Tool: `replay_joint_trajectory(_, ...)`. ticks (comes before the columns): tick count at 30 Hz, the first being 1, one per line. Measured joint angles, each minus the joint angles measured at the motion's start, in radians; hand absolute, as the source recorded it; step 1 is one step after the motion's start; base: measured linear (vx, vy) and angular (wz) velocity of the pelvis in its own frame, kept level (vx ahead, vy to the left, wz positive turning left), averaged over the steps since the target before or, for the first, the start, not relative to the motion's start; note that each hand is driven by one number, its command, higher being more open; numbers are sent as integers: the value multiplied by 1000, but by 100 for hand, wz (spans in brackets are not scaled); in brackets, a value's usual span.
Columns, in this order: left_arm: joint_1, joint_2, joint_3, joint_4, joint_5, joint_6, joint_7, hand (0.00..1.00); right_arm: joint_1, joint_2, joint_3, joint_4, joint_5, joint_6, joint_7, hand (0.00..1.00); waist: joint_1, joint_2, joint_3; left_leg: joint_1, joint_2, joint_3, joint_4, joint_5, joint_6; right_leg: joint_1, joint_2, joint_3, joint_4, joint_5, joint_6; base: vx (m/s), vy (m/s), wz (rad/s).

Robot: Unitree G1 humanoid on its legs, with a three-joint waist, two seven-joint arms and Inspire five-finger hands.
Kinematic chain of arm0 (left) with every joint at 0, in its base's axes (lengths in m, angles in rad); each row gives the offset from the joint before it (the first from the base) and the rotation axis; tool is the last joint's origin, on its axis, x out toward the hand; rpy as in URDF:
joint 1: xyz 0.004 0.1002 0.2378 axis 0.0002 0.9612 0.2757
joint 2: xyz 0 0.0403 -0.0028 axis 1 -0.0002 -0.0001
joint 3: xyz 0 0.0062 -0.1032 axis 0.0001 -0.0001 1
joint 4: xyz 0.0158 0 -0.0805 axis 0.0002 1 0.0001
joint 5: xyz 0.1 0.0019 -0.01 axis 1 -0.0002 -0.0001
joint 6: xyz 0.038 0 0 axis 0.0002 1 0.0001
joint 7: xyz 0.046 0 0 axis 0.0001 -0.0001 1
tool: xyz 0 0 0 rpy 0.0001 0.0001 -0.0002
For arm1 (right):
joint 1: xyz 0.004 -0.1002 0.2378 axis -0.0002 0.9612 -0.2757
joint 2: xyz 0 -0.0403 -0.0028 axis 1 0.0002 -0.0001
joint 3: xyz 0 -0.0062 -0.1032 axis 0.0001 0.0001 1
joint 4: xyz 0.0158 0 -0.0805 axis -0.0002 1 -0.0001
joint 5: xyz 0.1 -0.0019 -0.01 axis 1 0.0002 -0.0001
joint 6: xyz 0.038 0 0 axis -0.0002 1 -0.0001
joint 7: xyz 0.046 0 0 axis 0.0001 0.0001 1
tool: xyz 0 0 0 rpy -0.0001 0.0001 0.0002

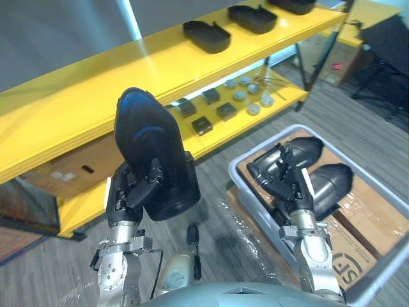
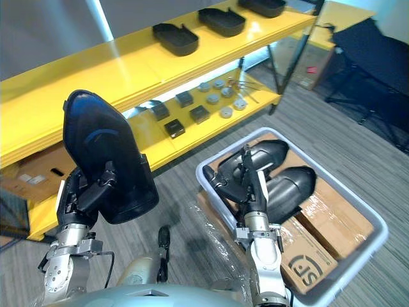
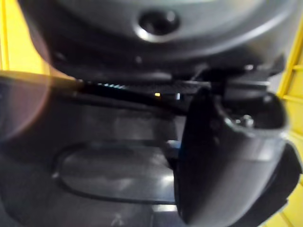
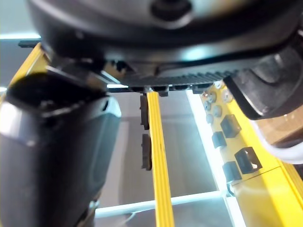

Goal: Walk over and take three plastic housings, then place them on the shelf

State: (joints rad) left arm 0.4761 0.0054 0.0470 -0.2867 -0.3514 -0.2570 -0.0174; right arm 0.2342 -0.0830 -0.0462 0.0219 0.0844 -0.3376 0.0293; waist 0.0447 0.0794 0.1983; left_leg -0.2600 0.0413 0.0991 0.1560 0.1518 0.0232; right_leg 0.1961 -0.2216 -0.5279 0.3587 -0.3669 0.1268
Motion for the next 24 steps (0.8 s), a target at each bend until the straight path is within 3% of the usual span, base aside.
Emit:
replay_joint_trajectory(1,2,-3,15,0,0,0,6,0,-9,5,-3,0,1,-3,-4,100,6,-12,1,1,-18,-4,-1,11,-19,14,-16,-17,0,-5,9,89,39,29)
replay_joint_trajectory(4,-5,-12,67,-24,0,0,6,0,-69,13,1,2,0,-11,-9,100,22,-20,8,-15,-52,-8,24,-10,-12,32,-43,-37,-17,2,20,146,101,27)
replay_joint_trajectory(6,-9,-17,103,-43,0,-1,1,0,-94,20,7,5,-1,-12,-12,100,37,-45,22,-18,-75,-12,60,-48,-7,44,-69,-29,18,11,17,149,94,27)
replay_joint_trajectory(7,-19,-18,120,-43,1,-1,-2,0,-99,21,16,5,-1,-12,-18,100,38,-52,25,-15,-87,-29,75,-66,2,12,-92,1,111,30,-15,147,113,51)
replay_joint_trajectory(8,-25,-18,138,-43,5,-1,-7,0,-101,21,20,7,-3,-13,-20,100,37,-54,27,-9,-96,-45,79,-78,7,-46,-116,45,250,79,-79,156,125,52)
replay_joint_trajectory(9,-29,-18,147,-43,7,-1,-10,0,-102,22,20,9,-4,-14,-22,100,37,-55,27,-3,-101,-54,77,-85,10,-85,-129,68,324,123,-121,249,170,43)
replay_joint_trajectory(10,-30,-17,169,-42,10,0,-8,0,-105,40,28,32,-23,-14,-33,100,31,-59,30,46,-106,-82,38,-92,15,-161,-142,142,469,291,-161,187,123,30)
replay_joint_trajectory(11,-30,-15,173,-43,10,-1,-3,0,-104,46,28,47,-40,-15,-38,100,29,-61,27,67,-99,-94,14,-92,16,-183,-135,175,502,284,-141,288,107,38)
replay_joint_trajectory(12,-45,-13,180,-42,8,-1,4,0,-101,58,32,56,-44,-15,-41,100,24,-60,28,96,-95,-120,-13,-92,27,-224,-109,215,509,186,-109,184,21,34)
replay_joint_trajectory(13,-51,-15,186,-42,6,-1,6,0,-101,59,35,56,-48,-15,-41,100,18,-63,26,106,-93,-131,-25,-92,30,-249,-92,229,491,147,-107,265,33,50)
replay_joint_trajectory(14,-66,-13,192,-40,4,-1,6,0,-100,59,35,52,-59,-16,-39,100,3,-57,29,129,-87,-157,-46,-93,34,-302,-44,256,398,107,-111,159,23,39)
replay_joint_trajectory(15,-74,-13,191,-36,5,-1,7,0,-97,59,31,51,-70,-18,-39,100,1,-56,30,138,-83,-165,-54,-94,35,-324,-21,273,350,106,-112,219,-23,49)
replay_joint_trajectory(17,-93,-8,173,-34,4,-2,11,0,-75,59,11,35,-65,-19,-32,100,-30,-56,30,156,-83,-212,-61,-105,35,-397,58,380,183,127,-85,192,-89,73)
replay_joint_trajectory(19,-82,-3,149,-33,5,-2,6,0,-45,59,-4,14,-23,-19,-11,100,-49,-69,25,178,-98,-238,-62,-121,26,-387,83,422,85,156,-64,131,-124,71)
replay_joint_trajectory(20,-68,-1,140,-34,5,-3,2,0,-20,59,-7,-7,9,-19,5,100,-47,-99,9,204,-123,-244,-72,-133,19,-360,73,420,18,170,-77,231,-226,46)
replay_joint_trajectory(21,-66,-4,137,-32,4,-3,4,0,-11,58,-6,-27,10,-19,9,100,-45,-126,-9,214,-145,-237,-66,-153,10,-331,61,424,-42,235,-71,256,-246,46)
replay_joint_trajectory(24,-67,-21,106,-39,4,-4,-3,0,-21,44,-22,-43,50,-19,11,100,-37,-92,-28,213,-75,-180,-21,-183,-26,-260,102,372,-121,281,-84,260,-215,29)
